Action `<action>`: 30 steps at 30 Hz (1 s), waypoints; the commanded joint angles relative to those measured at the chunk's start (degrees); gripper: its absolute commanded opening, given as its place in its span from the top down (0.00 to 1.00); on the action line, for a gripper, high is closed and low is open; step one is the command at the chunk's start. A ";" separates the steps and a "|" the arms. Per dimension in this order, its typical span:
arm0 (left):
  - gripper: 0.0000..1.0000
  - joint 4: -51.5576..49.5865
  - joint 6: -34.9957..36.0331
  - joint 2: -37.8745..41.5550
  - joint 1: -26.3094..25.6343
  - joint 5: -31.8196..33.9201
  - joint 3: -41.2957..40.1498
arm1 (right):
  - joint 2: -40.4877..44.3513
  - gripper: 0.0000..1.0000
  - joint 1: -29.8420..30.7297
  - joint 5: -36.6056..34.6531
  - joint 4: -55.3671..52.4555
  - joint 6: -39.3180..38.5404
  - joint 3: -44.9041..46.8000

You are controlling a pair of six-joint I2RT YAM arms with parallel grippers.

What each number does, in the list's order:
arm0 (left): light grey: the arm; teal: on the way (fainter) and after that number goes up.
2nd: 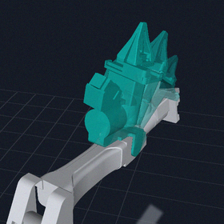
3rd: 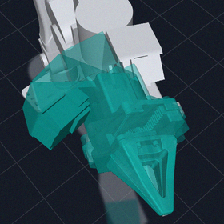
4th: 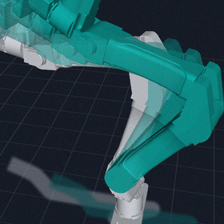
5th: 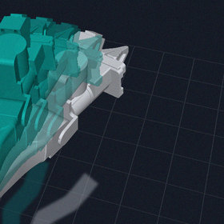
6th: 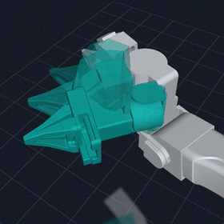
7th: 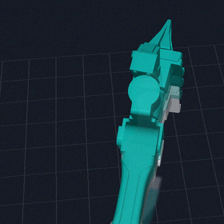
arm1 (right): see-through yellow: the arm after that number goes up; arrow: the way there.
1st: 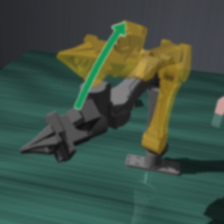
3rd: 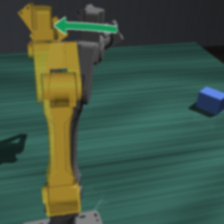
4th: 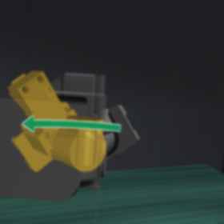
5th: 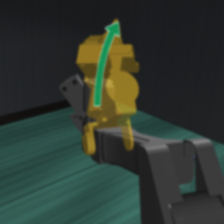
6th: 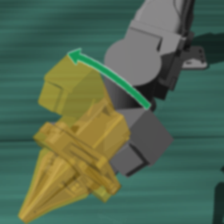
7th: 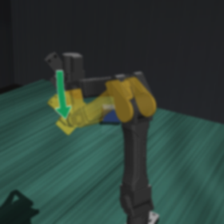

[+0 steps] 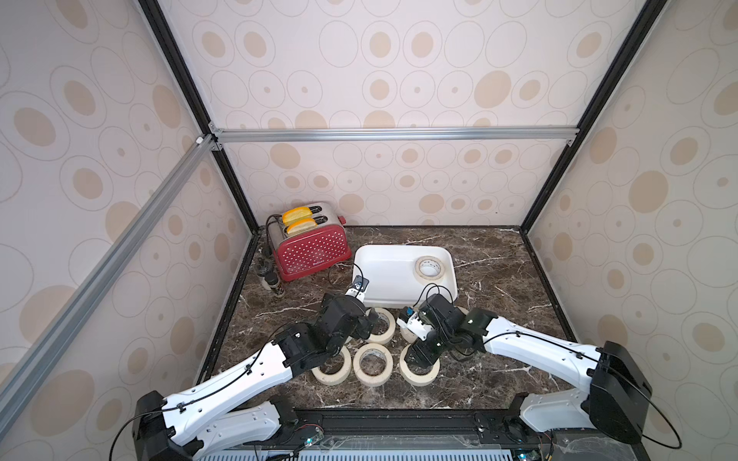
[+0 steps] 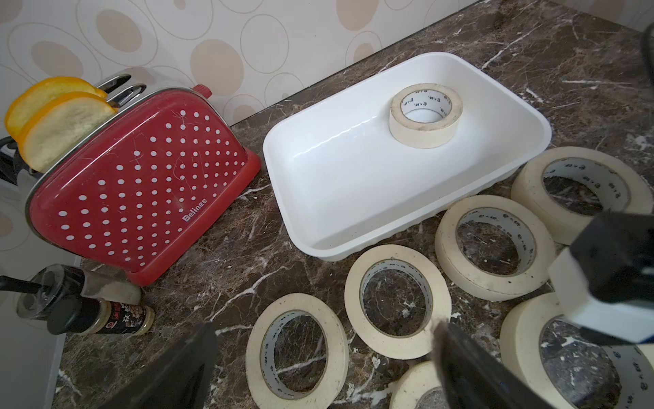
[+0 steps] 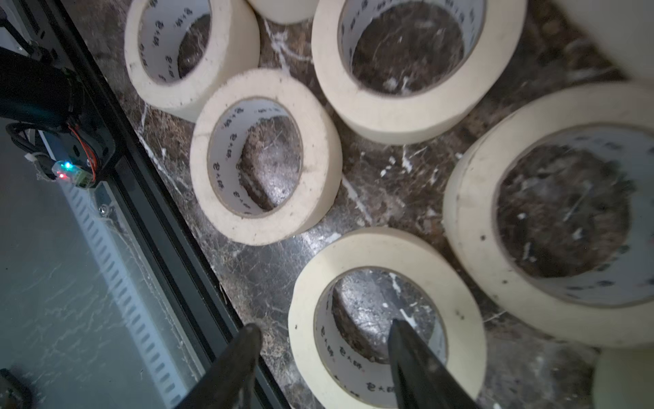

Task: Take out the art tape in the storage box
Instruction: Place the art tape at the center of the board, then pick up the art tape from the storage box.

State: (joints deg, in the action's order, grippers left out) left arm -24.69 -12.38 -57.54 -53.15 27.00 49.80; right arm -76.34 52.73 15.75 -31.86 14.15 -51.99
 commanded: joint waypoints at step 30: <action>0.01 0.70 0.82 4.15 0.23 -0.81 -0.85 | -39.94 0.27 -23.75 -18.13 -4.32 -7.08 -43.95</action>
State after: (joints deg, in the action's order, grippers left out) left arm -24.29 -12.16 -54.26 -53.15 26.06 49.19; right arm -114.13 29.43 -2.81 -33.65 8.05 -93.45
